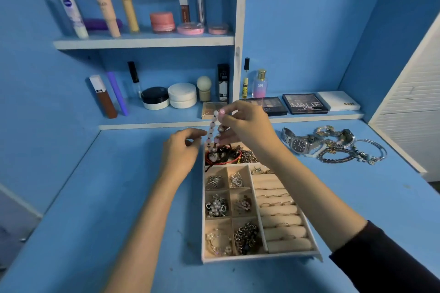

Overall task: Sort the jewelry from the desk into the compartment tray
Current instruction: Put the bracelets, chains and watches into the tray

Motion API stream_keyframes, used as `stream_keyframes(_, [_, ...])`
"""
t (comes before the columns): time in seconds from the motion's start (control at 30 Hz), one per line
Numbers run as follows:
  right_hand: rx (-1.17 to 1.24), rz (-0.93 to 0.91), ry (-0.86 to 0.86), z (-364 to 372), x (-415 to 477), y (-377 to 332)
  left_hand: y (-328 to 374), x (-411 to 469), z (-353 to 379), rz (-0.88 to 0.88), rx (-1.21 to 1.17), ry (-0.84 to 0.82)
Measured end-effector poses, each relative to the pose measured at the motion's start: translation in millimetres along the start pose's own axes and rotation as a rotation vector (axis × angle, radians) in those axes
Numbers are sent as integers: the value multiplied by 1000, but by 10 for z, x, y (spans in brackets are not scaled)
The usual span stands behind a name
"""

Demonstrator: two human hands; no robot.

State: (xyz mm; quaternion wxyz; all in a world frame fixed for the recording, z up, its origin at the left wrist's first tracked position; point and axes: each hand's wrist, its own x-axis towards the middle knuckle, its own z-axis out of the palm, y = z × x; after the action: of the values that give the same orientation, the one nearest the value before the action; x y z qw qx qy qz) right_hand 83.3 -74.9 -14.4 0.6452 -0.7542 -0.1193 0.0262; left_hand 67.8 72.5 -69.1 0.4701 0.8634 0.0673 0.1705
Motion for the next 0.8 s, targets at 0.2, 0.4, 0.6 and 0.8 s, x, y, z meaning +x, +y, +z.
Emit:
stream_keyframes(0.2, [-591,28,98,-100,24,399,-37,-75,80,12,-105,0])
stream_keyframes(0.4, [-804,25,-81,-206,-37,382,-48,-94,69,28,-117,30])
stream_keyframes(0.6, [-837,-31,-82,-228,6,341,-51,-106,58,28,-131,41])
stream_keyframes(0.8, [-961,-167,-216,-100,43,430,-51,-112,54,27,-133,36])
